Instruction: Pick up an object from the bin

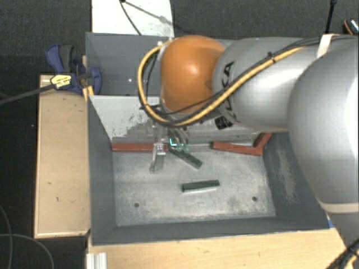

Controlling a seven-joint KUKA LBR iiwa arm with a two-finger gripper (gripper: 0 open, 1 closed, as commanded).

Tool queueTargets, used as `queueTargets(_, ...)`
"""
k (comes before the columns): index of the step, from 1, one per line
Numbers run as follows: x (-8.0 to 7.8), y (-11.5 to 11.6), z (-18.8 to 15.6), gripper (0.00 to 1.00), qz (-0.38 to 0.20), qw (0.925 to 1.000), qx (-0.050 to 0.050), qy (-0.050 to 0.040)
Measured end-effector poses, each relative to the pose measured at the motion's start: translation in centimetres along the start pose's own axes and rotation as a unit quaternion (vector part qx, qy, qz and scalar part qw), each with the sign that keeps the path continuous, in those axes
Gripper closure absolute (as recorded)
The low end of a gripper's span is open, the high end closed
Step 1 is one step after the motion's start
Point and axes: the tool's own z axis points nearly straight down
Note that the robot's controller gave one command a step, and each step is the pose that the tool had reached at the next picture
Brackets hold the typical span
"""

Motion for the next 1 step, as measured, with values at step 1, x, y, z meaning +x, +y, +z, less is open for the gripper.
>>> queueTargets(1,0.42,-9.78,8.45,0.0,0.054,0.9986,0.002,0.0)
